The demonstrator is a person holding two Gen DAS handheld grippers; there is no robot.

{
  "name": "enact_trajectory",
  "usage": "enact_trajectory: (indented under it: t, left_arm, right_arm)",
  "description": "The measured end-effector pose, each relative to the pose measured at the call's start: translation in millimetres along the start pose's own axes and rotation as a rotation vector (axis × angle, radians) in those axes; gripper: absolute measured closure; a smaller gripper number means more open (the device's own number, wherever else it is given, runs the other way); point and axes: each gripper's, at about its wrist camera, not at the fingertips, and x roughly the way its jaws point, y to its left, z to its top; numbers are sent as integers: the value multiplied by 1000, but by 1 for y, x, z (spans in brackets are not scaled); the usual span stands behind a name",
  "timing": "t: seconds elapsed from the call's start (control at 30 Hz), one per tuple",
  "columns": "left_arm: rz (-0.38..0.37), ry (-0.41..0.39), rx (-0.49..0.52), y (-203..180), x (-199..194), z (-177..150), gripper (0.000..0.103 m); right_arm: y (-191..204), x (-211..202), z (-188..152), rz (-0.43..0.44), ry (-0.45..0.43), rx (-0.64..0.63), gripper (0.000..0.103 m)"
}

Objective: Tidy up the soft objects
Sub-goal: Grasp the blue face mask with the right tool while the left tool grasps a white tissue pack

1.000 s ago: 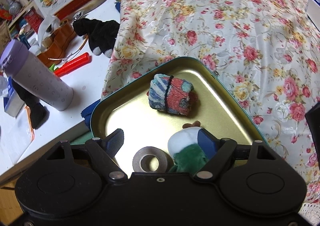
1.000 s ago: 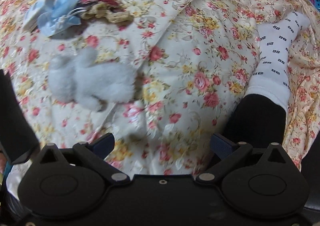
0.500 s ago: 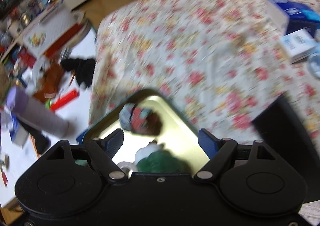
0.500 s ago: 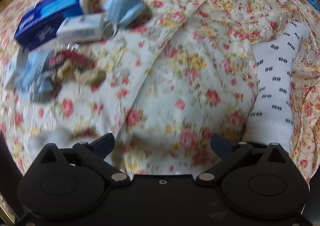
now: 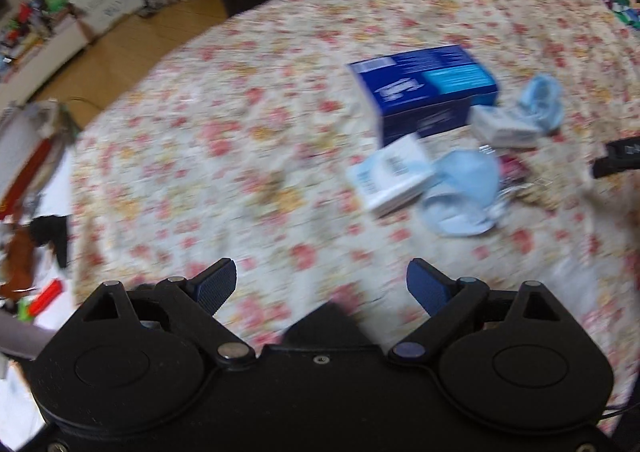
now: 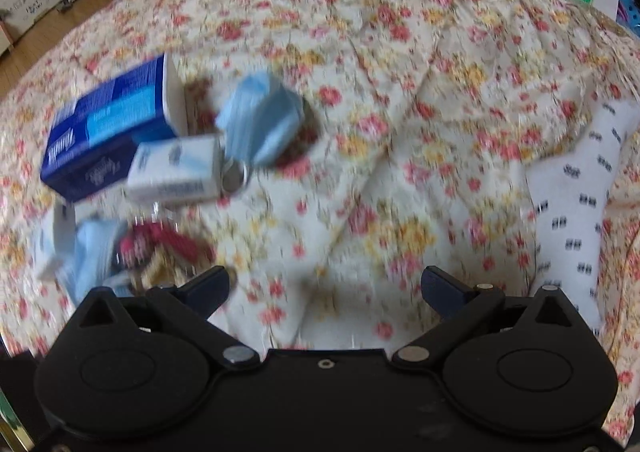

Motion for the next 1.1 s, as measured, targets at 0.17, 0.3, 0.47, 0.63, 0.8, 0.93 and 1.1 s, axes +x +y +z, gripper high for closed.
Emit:
enact_trajectory:
  t: [0.17,0.3,0.47,0.63,0.8,0.93,1.1]
  left_arm:
    - [-52,96,-41,-18,30,30,13]
    - [-79,171,-117,-20,54,46,13]
    - [-38,202,-137,-22,75,61,13]
    - [-38,221,-166,-20,91,68,13]
    - [-58,247,-196,-19,105,69,12]
    - [-58,258,-222,-18,115,71,12]
    - [-54,276,-220,-21,124,71,12]
  right_arm:
    - [-2,6,29,41,0,28,1]
    - [1,17,53,47,7,52,1]
    - [9,37,82,43,23,41,1]
    - [28,57,97,13,28,-24,1]
    - [49,76,102,-32,30,-93,1]
    - [57,85,101,-32,24,-113,1]
    - [50,87,102,12,40,-60,12]
